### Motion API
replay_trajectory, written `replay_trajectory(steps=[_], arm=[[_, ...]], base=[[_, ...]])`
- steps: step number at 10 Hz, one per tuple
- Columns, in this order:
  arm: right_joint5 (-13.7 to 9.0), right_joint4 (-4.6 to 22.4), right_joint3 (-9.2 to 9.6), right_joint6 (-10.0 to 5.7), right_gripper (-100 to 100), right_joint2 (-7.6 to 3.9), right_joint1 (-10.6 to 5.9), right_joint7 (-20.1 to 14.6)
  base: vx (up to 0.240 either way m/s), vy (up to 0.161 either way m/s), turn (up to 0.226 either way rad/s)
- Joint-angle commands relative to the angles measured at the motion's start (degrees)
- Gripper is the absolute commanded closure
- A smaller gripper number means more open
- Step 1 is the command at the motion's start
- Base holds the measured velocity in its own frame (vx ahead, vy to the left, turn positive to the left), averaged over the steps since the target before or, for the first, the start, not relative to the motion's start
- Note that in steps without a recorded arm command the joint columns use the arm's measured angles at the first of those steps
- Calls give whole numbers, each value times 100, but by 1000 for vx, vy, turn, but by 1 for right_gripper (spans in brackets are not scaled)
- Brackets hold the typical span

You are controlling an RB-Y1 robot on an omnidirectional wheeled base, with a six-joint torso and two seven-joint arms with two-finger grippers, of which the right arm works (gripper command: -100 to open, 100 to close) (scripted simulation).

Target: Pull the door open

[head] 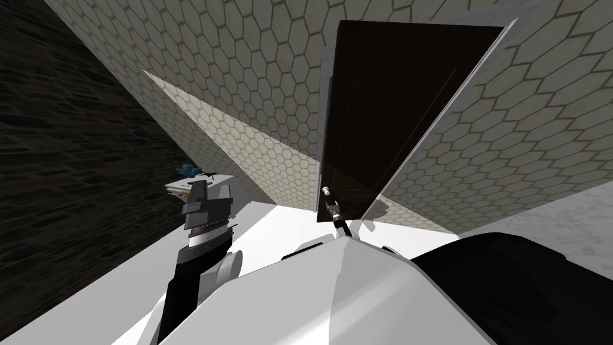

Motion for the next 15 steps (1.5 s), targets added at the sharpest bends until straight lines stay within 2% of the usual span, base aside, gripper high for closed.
replay_trajectory(steps=[1, 3, 4, 5, 7, 8, 9, 10, 11, 15], arm=[[-42, 60, -44, -58, -100, -125, 51, -130], [-81, 114, -83, -110, -100, -239, 96, -248], [-81, 114, -83, -110, -100, -239, 96, -248], [-120, 170, -124, -164, -100, -356, 143, -370], [-120, 170, -124, -164, -100, -356, 143, -370], [-160, 228, -166, -220, -100, -477, 192, -495], [-170, 242, -177, -234, -100, -507, 204, -526], [-161, 237, -165, -226, -100, -488, 189, -512], [-161, 237, -165, -226, 100, -488, 189, -512], [-161, 237, -165, -226, 100, -488, 189, -512]], base=[[117, 25, 166], [193, 11, 112], [149, 16, 35], [161, 15, 105], [94, -9, 36], [115, -8, 101], [160, -28, 103], [64, -18, 17], [-12, -1, -27], [-12, 1, 2]])
